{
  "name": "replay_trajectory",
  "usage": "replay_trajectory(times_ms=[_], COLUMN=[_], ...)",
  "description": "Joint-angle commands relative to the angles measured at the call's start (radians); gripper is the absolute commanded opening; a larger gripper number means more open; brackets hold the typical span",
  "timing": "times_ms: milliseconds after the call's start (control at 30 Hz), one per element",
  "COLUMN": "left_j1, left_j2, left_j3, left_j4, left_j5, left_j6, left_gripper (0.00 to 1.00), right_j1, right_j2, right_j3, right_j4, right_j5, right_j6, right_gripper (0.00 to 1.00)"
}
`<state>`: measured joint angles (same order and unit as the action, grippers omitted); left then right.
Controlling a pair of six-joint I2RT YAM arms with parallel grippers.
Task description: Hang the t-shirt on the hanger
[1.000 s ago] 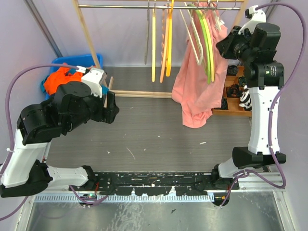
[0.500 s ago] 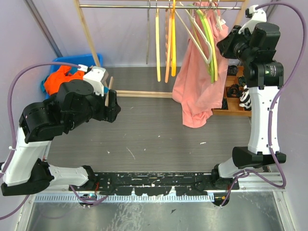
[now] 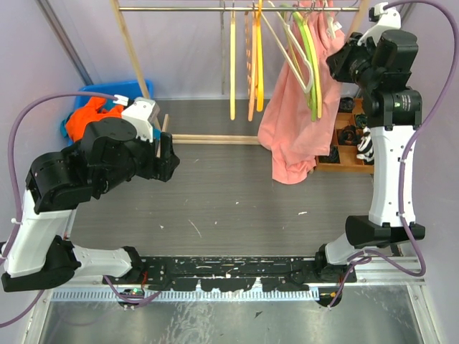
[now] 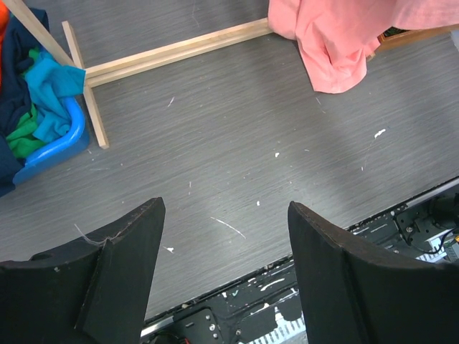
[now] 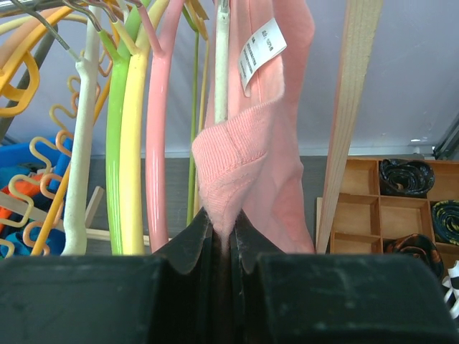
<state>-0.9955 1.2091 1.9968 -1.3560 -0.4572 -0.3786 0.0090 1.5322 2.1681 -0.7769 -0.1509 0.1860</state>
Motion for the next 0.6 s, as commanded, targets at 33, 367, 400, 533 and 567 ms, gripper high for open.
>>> replay_trajectory(times_ms=[33,367,400,533,567], left_j1=[0.006,0.006,0.005,0.005,0.005], left_j2=[0.002,0.005,0.004,0.001,0.001], left_j3=[0.031,0.039,0.039,0.04,0.04], left_j4=[-0.016,-0.02,-0.02,-0.018,-0.018], left_j5=[0.009,0.018,0.021,0.027,0.029], left_j6=[-0.003,-0.011,-0.011,-0.016,-0.017], left_gripper=[0.76,0.75,0.75,0.75,0.75], right_j1=[-0.006,0.009,0.011,0.02,0.021], right_j2=[0.01,0.002,-0.002,-0.013,-0.016], right_j3=[0.059,0.007,-0.002,-0.037,-0.044], right_j4=[0.195,0.201,0.202,0.205,0.205], right_j5=[0.011,0.016,0.017,0.022,0.022], right_j6=[-0.017,-0.04,-0.042,-0.048,-0.05], right_gripper=[0.01,0.01,0.01,0.01,0.01])
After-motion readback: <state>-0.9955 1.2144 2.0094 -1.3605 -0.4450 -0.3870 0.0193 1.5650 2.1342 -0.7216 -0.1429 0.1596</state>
